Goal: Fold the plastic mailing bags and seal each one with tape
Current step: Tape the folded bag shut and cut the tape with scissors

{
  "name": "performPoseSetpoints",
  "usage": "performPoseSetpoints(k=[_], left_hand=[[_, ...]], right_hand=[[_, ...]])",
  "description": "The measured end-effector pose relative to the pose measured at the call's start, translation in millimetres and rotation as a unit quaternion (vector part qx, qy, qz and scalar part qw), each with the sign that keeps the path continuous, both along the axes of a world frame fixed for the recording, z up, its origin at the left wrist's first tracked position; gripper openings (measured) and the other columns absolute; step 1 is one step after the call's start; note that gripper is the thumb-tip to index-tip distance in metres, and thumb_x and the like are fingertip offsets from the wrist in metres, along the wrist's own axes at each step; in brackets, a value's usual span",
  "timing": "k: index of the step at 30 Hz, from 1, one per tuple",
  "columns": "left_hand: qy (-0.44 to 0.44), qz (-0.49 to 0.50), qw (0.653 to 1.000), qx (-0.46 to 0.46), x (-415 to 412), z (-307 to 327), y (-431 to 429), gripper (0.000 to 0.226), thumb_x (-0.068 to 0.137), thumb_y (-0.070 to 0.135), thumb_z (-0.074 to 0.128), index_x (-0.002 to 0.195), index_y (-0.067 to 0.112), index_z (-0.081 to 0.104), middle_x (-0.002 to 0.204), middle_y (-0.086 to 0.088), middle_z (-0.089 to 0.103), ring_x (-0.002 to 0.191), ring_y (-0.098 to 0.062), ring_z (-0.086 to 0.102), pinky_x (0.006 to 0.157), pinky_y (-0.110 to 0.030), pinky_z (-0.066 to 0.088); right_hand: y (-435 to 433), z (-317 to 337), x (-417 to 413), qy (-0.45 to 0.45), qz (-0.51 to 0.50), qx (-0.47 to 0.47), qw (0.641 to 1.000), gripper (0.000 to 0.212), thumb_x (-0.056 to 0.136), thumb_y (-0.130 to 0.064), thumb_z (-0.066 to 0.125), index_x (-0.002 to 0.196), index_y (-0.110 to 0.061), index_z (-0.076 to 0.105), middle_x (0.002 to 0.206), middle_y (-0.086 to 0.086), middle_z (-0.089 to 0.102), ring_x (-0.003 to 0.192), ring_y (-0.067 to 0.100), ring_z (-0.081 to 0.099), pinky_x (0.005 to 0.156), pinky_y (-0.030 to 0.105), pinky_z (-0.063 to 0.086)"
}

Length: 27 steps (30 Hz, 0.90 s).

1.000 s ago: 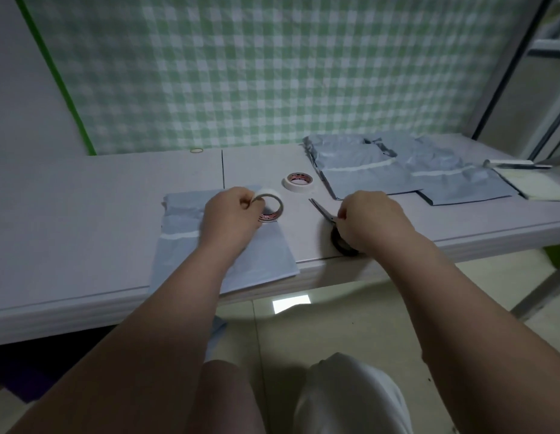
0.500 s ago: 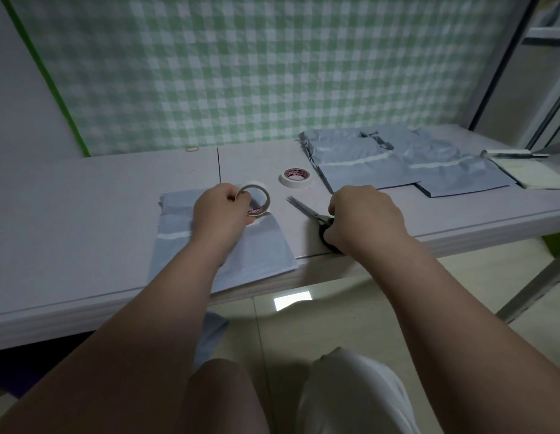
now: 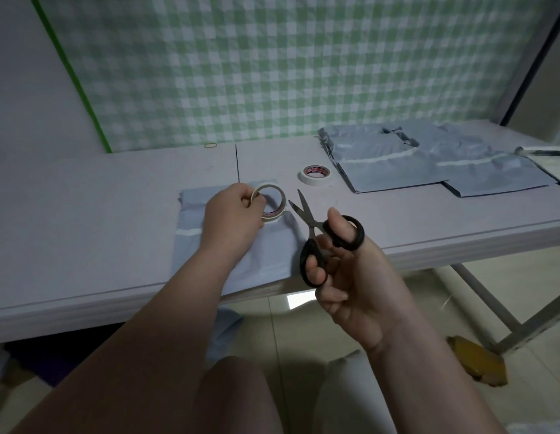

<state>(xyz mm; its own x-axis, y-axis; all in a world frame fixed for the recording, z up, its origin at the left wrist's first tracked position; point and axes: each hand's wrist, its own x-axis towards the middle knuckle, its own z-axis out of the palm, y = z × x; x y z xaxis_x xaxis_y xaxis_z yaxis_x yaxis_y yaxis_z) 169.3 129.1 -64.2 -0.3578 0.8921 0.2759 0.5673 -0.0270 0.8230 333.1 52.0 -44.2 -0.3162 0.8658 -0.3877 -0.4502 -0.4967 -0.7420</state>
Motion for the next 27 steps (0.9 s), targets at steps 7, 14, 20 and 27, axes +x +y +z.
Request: performPoseSetpoints(k=[7,14,20,27], left_hand=[[0.02,0.005,1.0,0.009,1,-1,0,0.014,0.089,0.016,0.055,0.08,0.009,0.064,0.067,-0.005,0.063,0.063,-0.013,0.065,0.065,-0.029,0.047],[0.026,0.006,1.0,0.006,2,0,0,0.014,0.089,0.017,0.055,0.081,0.01,0.064,0.065,-0.001,0.061,0.059,-0.008,0.062,0.059,-0.019,0.044],[0.03,0.005,1.0,0.005,2,0,-1,0.016,0.09,0.016,0.054,0.08,0.008,0.063,0.071,-0.009,0.065,0.058,-0.008,0.06,0.058,-0.022,0.044],[0.051,0.005,0.999,0.003,2,0,-2,0.019,0.093,0.017,0.051,0.083,0.007,0.063,0.073,-0.009,0.065,0.061,-0.009,0.062,0.066,-0.035,0.05]], right_hand=[[-1,-3,-3,-0.008,-0.009,-0.004,1.0,0.03,0.077,-0.043,0.065,0.064,-0.018,0.054,0.054,0.001,0.049,0.042,0.006,0.044,0.03,0.011,0.021],[4,-2,-3,-0.03,-0.01,0.02,0.999,0.026,0.081,-0.037,0.065,0.066,-0.018,0.056,0.06,0.004,0.048,0.045,0.007,0.043,0.031,0.011,0.021],[11,-1,-6,-0.051,-0.017,0.044,0.998,0.029,0.083,-0.034,0.065,0.059,-0.018,0.057,0.058,0.006,0.047,0.046,0.009,0.04,0.033,0.013,0.02],[15,-1,-7,-0.056,-0.023,0.049,0.997,0.03,0.083,-0.031,0.066,0.056,-0.019,0.059,0.06,0.005,0.047,0.045,0.008,0.041,0.034,0.013,0.019]])
